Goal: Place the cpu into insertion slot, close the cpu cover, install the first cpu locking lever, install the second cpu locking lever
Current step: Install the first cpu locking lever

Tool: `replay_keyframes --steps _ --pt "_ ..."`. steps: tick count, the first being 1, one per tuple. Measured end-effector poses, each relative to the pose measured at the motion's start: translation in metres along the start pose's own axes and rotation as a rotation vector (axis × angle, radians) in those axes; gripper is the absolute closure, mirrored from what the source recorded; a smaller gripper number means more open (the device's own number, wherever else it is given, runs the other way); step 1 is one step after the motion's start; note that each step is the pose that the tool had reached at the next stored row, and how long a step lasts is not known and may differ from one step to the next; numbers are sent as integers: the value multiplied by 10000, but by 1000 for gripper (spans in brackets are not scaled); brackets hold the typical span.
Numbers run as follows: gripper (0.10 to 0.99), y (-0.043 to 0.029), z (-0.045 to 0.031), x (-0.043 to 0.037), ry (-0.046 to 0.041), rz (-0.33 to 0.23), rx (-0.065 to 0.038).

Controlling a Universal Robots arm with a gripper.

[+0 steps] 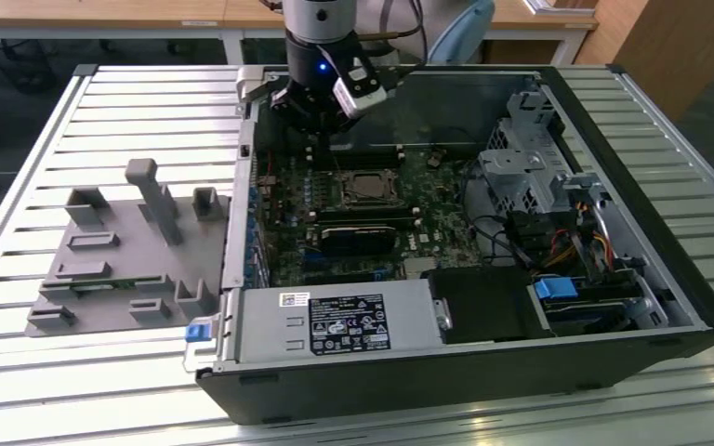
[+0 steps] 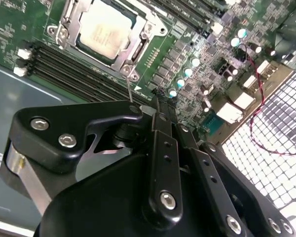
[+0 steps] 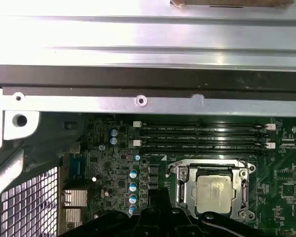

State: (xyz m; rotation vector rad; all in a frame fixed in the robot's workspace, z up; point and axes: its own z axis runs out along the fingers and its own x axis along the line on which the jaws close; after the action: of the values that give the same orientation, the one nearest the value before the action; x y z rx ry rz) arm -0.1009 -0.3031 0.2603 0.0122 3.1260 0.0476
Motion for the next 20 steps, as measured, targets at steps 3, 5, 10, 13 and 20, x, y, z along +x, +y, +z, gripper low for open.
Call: replay_keyframes --steps 3,5,10,13,20 --pt "980 37 18 15 0 -1 0" --pt "980 67 30 22 0 0 0" --pt "980 137 56 28 -1 0 0" --pt "980 154 58 25 1 0 1" --pt "980 176 64 -31 0 0 0"
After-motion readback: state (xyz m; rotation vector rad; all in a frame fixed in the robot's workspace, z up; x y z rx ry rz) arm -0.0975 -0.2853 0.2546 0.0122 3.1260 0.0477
